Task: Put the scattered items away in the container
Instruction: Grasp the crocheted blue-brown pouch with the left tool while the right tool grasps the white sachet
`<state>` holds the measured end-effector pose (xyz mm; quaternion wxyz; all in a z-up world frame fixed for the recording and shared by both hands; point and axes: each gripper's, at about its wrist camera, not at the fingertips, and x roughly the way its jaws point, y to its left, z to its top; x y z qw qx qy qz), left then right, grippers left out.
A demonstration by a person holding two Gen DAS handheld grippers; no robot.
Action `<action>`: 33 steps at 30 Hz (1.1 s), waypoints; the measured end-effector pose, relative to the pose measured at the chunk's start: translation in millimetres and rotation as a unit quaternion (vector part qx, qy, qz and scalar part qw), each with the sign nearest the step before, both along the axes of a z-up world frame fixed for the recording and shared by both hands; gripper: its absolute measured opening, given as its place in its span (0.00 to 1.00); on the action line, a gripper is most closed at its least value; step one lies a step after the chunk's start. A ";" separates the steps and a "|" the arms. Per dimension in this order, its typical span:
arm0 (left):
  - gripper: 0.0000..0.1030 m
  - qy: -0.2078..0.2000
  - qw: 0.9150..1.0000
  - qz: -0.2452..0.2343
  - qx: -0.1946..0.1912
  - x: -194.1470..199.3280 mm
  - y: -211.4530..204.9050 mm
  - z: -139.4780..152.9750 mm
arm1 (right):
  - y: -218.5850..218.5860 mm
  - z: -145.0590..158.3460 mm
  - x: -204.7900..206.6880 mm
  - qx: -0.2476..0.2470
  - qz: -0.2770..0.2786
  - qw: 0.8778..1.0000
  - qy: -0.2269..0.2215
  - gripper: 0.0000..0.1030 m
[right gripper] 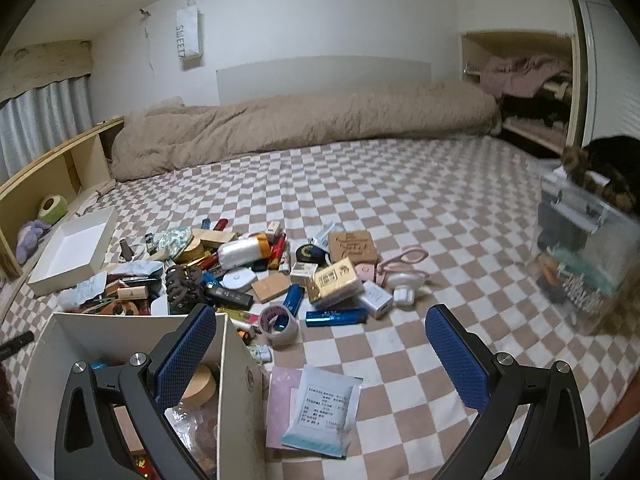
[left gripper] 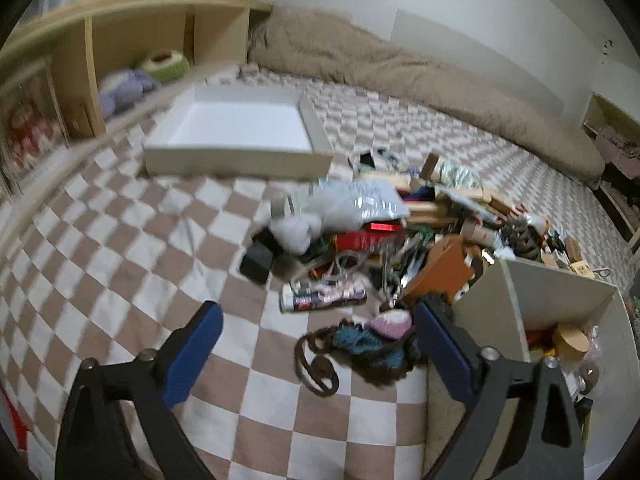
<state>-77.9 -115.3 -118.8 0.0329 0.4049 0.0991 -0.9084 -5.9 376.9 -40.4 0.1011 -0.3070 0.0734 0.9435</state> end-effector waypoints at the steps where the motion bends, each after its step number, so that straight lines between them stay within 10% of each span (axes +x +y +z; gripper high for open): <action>1: 0.90 -0.008 1.000 -0.003 0.007 -2.0 -0.8 -4.8 | 1.1 -1.5 -1.6 -0.002 -0.001 1.000 -0.003 1.00; 22: 0.81 -0.064 0.991 -0.116 0.020 -42.9 27.7 -65.4 | 44.0 -42.8 -15.9 -0.066 -0.039 0.995 -0.071 1.00; 26: 0.52 -0.067 0.990 -0.118 0.028 -42.8 26.1 -65.5 | 51.7 -63.4 -20.1 -0.093 -0.040 0.990 -0.101 1.00; 33: 0.34 -0.072 0.992 -0.100 0.037 -29.9 16.6 -60.3 | 45.8 -108.9 -35.8 -0.152 -0.001 0.973 -0.176 1.00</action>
